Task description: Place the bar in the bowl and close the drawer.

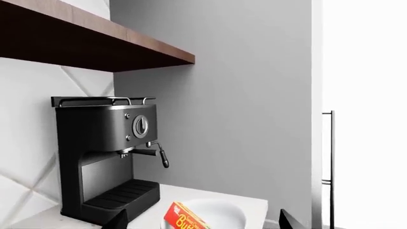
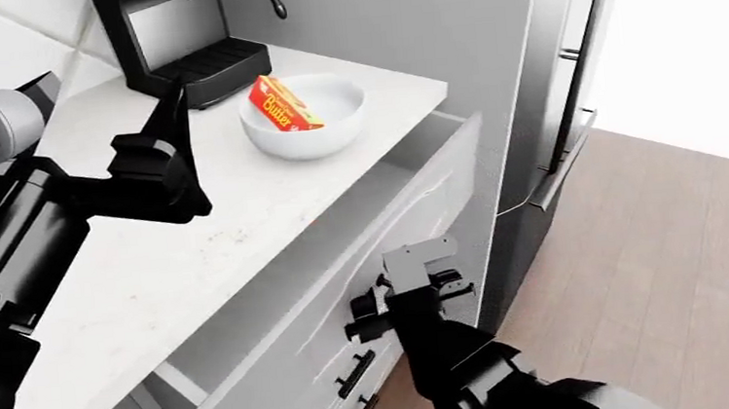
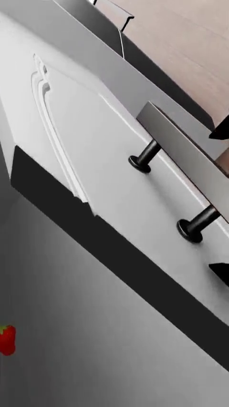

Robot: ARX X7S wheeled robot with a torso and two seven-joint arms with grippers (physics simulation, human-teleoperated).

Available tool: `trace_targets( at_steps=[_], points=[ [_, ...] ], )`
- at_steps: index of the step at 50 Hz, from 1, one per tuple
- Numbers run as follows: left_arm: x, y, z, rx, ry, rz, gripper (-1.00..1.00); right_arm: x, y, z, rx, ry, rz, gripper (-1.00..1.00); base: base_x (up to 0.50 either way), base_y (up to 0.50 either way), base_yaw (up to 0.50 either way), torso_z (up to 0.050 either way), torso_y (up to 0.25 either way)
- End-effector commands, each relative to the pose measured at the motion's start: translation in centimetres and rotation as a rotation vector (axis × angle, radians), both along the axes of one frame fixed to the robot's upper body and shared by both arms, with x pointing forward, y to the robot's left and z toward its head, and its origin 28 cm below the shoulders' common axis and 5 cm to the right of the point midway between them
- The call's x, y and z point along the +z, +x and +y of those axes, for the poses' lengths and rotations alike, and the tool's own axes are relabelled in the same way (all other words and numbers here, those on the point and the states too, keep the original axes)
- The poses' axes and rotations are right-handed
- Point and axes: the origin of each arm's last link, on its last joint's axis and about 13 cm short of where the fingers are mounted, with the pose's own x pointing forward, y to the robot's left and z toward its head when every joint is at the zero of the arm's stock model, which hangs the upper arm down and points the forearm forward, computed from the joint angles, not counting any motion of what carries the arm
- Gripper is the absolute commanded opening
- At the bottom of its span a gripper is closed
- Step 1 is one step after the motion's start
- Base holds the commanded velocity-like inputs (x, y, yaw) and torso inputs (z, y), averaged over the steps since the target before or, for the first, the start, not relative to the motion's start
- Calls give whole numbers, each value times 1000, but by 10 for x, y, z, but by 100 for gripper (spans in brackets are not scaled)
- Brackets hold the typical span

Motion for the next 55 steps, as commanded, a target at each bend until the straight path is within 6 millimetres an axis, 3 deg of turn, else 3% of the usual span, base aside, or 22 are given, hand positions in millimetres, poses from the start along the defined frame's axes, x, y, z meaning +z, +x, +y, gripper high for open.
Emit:
trace_targets(
  at_steps=[1,5,11,22,27,36,42,55],
  points=[
    [0,0,-1,-2,0,2,100,6,-6,26,116,80,14,100,0,0,0,0,0],
    [3,-2,-4,-10,6,0,100,20,-3,20,98,103,-33,100,0,0,0,0,0],
    [2,-2,-8,-25,8,3,100,53,-22,-6,61,119,-114,100,0,0,0,0,0],
    [-4,-1,-23,-75,33,30,100,111,-79,-72,-66,86,-313,100,0,0,0,0,0],
    [-8,-4,-42,-144,48,50,100,139,-111,-108,-193,45,-421,100,0,0,0,0,0],
    [-21,0,-70,-250,57,116,100,186,-160,-155,-406,5,-578,100,0,0,0,0,0],
    [-31,4,-84,-295,54,213,100,200,-182,-175,-515,-4,-630,100,0,0,0,0,0],
    [-73,31,-110,-375,21,410,100,201,-181,-176,-636,-8,-679,100,0,0,0,0,0]
  ],
)
